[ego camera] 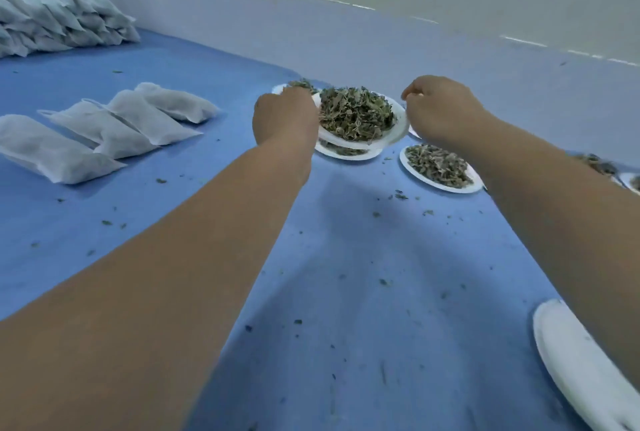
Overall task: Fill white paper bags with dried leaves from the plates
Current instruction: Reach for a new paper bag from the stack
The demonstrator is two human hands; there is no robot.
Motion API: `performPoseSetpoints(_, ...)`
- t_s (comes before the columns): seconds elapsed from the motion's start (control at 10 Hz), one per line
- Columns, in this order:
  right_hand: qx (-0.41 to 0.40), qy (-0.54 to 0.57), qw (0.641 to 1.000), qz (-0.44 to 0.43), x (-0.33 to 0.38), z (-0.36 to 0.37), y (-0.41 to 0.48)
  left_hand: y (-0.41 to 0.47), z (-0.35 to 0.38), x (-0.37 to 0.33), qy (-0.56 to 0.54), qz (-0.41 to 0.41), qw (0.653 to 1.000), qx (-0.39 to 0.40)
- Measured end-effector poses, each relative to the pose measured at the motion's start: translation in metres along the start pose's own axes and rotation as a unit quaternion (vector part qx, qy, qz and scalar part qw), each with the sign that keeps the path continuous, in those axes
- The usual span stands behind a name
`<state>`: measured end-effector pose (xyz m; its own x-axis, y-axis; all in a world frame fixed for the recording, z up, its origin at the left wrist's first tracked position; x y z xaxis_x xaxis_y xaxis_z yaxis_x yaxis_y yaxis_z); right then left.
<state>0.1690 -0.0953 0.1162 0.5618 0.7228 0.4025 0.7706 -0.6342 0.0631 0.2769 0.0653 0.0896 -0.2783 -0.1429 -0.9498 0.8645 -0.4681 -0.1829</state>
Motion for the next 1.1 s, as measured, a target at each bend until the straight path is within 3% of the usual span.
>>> performPoseSetpoints(0.1, -0.032, 0.000, 0.999, 0.034, -0.046, -0.021, -0.082, -0.054, 0.021, 0.037, 0.017, 0.049, 0.995, 0.081)
performPoseSetpoints(0.2, -0.067, -0.013, 0.995, 0.066, -0.089, -0.036, -0.165, -0.105, 0.050, 0.075, 0.259, 0.085, 0.954, 0.124)
performPoseSetpoints(0.3, -0.057, -0.022, 0.993, 0.098, -0.126, -0.039, -0.244, -0.155, 0.072, 0.108, 0.259, 0.038, 0.943, 0.203)
performPoseSetpoints(0.4, -0.023, -0.047, 0.989, 0.139, -0.153, -0.037, -0.301, -0.199, 0.085, 0.126, 0.293, 0.078, 0.926, 0.224)
performPoseSetpoints(0.5, 0.000, -0.057, 0.984, 0.169, -0.174, -0.030, -0.335, -0.221, 0.100, 0.140, 0.217, 0.047, 0.941, 0.254)
performPoseSetpoints(0.8, -0.011, -0.104, 0.981, 0.163, -0.195, -0.019, -0.364, -0.250, 0.105, 0.156, 0.336, 0.119, 0.901, 0.246)
performPoseSetpoints(0.9, -0.032, -0.144, 0.972, 0.185, -0.199, -0.025, -0.365, -0.272, 0.113, 0.152, 0.325, 0.225, 0.882, 0.258)
performPoseSetpoints(1.0, -0.042, -0.148, 0.963, 0.223, -0.220, -0.037, -0.374, -0.305, 0.150, 0.158, 0.329, 0.292, 0.840, 0.318)
performPoseSetpoints(1.1, -0.036, -0.137, 0.943, 0.300, -0.261, -0.051, -0.396, -0.345, 0.195, 0.179, 0.351, 0.299, 0.792, 0.400)
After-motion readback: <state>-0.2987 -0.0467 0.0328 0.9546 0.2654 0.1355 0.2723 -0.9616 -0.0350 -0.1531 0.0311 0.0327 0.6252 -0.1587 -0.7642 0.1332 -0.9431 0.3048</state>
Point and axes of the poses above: each hand's wrist, its own y-axis towards the middle knuckle, its own z-axis out of the palm, x = y × z, the point moved 1 cm from there along y, towards the middle knuckle, and after that the axes turned 14 degrees about x, right-handed, at the moved point
